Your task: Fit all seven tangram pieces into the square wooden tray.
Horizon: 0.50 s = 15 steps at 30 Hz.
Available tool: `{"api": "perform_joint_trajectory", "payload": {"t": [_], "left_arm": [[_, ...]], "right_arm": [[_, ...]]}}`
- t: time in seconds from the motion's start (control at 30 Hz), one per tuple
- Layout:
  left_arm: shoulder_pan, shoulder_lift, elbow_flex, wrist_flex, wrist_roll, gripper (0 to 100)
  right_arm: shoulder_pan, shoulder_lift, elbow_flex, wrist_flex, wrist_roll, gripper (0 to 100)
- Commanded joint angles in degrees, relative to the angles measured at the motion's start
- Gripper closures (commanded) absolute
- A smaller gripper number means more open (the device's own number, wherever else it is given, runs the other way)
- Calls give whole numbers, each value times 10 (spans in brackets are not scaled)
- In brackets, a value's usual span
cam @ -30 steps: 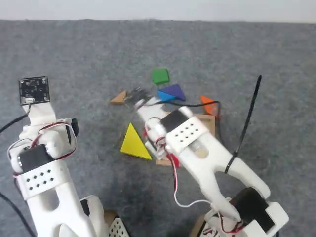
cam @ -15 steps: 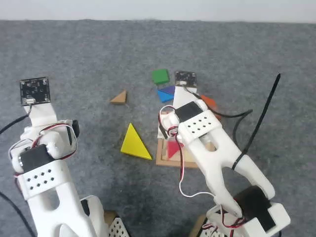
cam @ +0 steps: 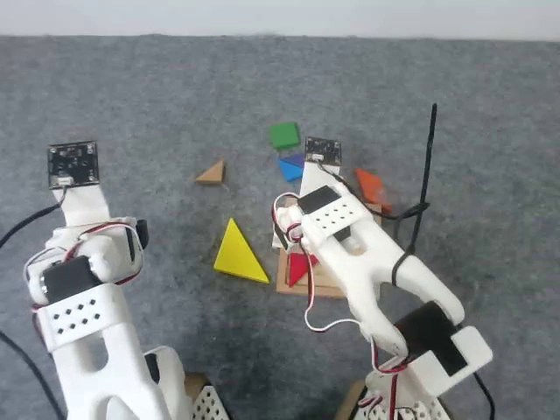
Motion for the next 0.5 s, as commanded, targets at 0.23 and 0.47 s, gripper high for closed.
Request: {"api": "perform_joint_trajectory", "payload": {"t": [0.23,0.47], "left_arm": [[13,-12,-7,4,19,776],[13,-13,-1,2,19,776]], "right_arm": [[-1,8,-22,-55,-4,803],[-1,10,-21,-55,-4,723]]}}
